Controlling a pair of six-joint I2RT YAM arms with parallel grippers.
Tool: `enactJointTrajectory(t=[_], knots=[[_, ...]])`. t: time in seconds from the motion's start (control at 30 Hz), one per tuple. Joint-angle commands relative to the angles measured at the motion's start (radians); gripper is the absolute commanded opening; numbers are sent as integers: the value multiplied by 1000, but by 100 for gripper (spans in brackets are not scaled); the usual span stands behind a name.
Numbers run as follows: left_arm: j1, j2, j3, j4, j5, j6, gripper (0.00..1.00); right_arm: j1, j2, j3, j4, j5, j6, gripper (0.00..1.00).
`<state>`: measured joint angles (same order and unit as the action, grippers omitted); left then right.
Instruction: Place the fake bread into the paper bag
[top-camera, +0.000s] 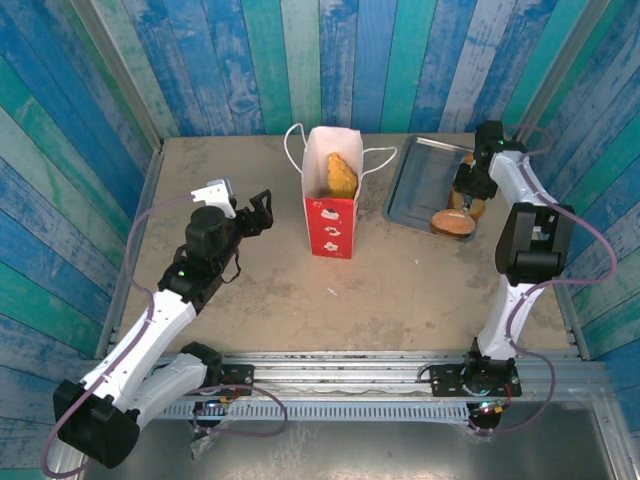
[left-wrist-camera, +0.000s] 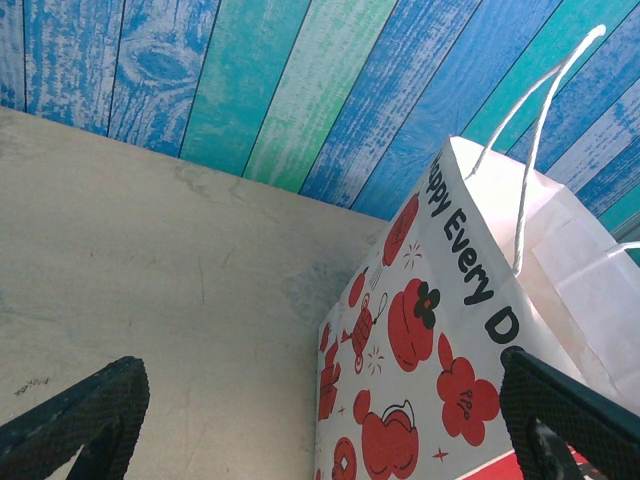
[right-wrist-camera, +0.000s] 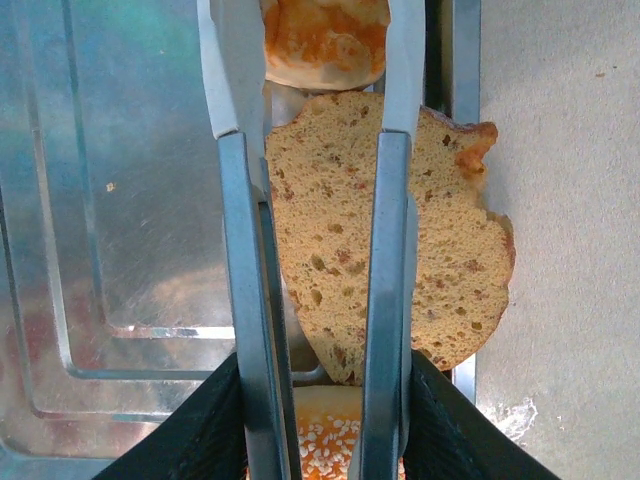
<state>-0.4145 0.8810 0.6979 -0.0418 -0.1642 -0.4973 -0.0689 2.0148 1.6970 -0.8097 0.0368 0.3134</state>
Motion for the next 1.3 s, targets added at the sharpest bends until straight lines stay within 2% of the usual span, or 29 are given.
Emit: enactJointTrajectory(t=[0.0, 0.27, 0.53, 0.83, 1.1, 1.27], knots=[[-3, -23, 6, -26, -12, 7, 94, -7, -65, -8, -2, -25, -10, 38], [-3, -54, 24, -45, 29, -22, 94, -6, -183, -59, 47, -91, -38, 38], [-4, -28, 70, -34, 164, -55, 94, 10, -327, -97, 61, -137, -51, 38], [-3, 103, 128, 57, 354, -165, 100, 61, -520, -141, 76, -187, -50, 38], [-3, 284, 224, 68, 423, -236, 89, 177, -691, -137, 60, -172, -33, 38], [-5, 339, 228, 127, 405, -301, 83, 274, -781, -140, 72, -137, -15, 38]])
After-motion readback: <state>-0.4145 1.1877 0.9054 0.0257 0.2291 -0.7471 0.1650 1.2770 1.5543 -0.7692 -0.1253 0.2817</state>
